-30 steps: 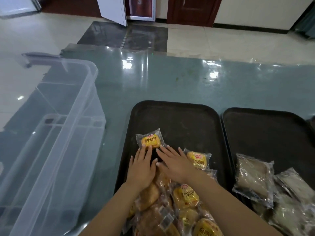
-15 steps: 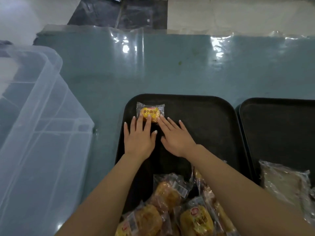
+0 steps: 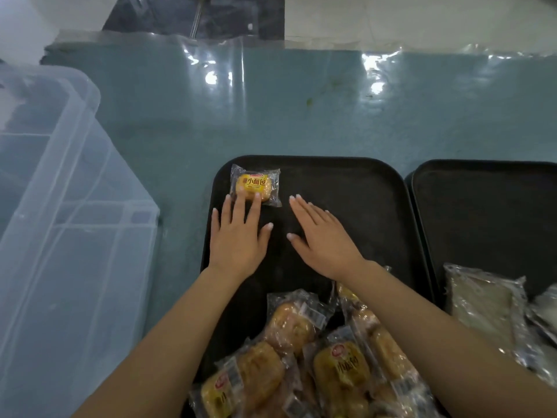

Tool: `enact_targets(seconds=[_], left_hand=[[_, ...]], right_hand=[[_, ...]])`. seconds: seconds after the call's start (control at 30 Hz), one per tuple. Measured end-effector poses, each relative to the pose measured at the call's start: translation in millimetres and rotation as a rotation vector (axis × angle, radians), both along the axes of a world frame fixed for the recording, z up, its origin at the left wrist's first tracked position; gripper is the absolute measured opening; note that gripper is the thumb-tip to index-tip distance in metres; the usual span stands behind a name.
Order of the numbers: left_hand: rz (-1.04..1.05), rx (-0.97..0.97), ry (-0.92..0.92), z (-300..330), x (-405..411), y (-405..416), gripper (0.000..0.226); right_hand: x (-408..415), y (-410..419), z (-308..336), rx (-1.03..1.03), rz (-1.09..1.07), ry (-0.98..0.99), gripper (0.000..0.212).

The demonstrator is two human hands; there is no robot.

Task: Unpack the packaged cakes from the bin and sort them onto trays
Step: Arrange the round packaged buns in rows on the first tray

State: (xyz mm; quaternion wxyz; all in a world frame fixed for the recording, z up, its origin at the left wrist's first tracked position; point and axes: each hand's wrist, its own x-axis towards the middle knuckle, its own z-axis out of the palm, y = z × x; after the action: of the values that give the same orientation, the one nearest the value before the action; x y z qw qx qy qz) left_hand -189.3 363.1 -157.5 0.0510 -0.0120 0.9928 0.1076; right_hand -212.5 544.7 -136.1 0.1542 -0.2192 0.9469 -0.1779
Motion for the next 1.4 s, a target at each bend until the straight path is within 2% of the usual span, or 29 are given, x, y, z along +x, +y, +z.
enact_targets(seconds=[0.13, 0.27, 0.4, 0.53, 0.7, 0.93, 1.17, 1.4], left_hand=[[-0.091, 0.187, -0.154, 27, 45, 27, 0.057], [-0.165, 0.112, -0.214, 36, 89, 49, 0.058], [-0.239, 0.049, -0.243, 34, 113, 64, 0.056], [-0.247, 0.032, -0.26, 34, 120, 67, 0.055], [-0.21, 0.048, -0.249, 36, 116, 67, 0.055], [-0.122, -0.023, -0.238, 31, 88, 50, 0.058], [-0.041, -0.097, -0.209, 14, 39, 21, 0.067], [-0.029, -0.121, -0.041, 2, -9, 9, 0.066]], right_hand=[[52, 50, 9, 0.031, -0.043, 0.028, 0.056], [109, 91, 10, -0.043, -0.149, 0.124, 0.043], [142, 113, 3, -0.02, -0.193, 0.123, 0.05], [148, 117, -2, 0.112, -0.126, -0.031, 0.063], [138, 105, -2, 0.146, -0.12, -0.115, 0.091], [97, 81, 2, 0.227, -0.11, -0.119, 0.063], [27, 43, -9, 0.237, -0.135, -0.065, 0.065], [-26, 12, -24, 0.233, -0.113, 0.033, 0.064]])
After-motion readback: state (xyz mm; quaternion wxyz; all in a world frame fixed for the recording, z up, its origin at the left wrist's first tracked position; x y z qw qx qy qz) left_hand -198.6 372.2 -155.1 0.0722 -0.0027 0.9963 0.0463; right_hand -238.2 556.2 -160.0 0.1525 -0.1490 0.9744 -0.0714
